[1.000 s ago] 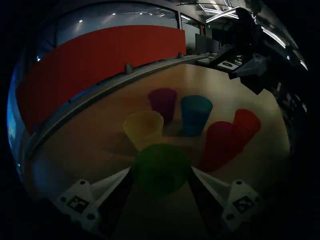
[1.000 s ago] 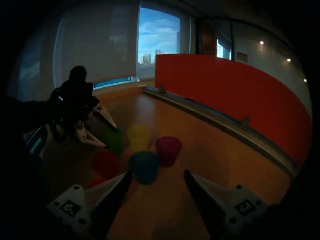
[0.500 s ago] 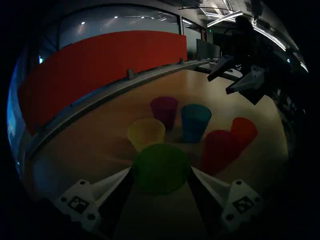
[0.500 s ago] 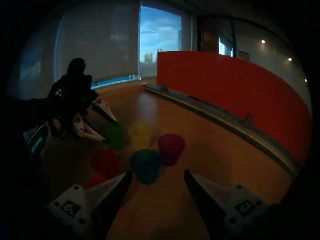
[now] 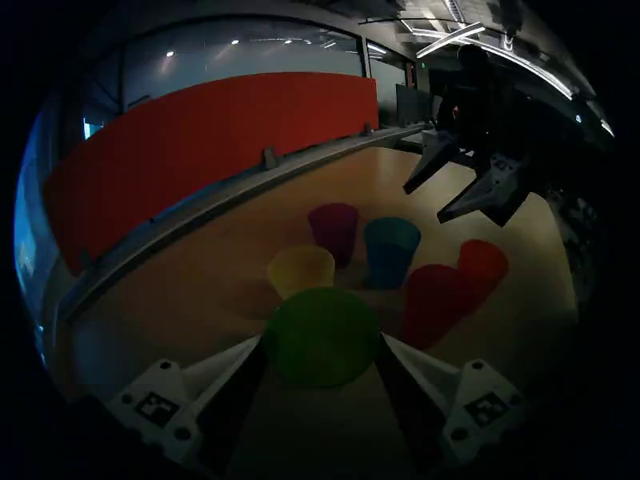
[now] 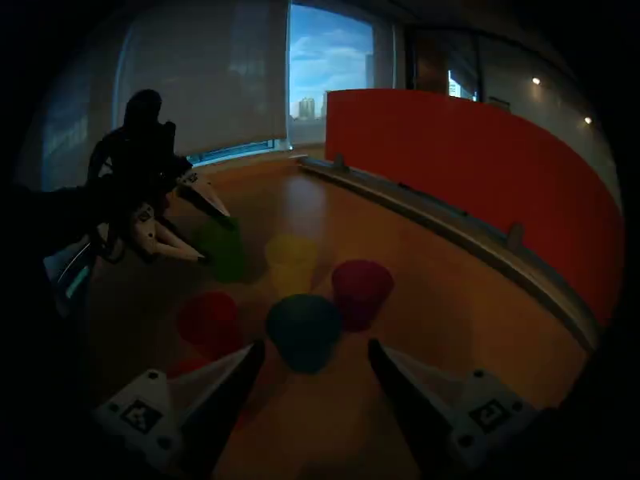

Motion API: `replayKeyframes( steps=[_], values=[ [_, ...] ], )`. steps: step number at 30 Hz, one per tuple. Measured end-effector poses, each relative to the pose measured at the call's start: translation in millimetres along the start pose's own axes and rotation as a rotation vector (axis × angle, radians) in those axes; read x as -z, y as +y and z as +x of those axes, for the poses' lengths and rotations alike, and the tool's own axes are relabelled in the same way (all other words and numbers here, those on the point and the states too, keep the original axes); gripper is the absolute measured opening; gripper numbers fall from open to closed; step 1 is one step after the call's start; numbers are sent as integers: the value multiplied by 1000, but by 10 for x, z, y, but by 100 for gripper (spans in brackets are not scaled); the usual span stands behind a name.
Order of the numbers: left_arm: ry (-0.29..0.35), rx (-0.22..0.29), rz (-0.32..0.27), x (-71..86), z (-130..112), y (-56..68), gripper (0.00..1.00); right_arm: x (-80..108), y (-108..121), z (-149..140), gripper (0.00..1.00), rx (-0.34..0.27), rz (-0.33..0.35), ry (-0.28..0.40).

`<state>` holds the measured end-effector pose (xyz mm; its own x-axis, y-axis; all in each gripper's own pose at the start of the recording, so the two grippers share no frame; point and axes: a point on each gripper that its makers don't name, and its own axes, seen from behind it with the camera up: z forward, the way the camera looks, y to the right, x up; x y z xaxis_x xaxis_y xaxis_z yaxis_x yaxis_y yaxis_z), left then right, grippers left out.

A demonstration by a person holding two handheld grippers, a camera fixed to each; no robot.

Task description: Pour water

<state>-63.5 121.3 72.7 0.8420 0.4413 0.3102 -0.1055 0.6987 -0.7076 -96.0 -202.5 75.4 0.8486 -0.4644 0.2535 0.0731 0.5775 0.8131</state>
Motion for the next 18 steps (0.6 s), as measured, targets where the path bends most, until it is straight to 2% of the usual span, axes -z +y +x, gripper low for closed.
replayKeyframes(
  steps=[18],
  values=[
    [28, 6, 16, 179, 70, -26, 88, -408, -37, -134, 96, 13, 32, -48]
  ],
)
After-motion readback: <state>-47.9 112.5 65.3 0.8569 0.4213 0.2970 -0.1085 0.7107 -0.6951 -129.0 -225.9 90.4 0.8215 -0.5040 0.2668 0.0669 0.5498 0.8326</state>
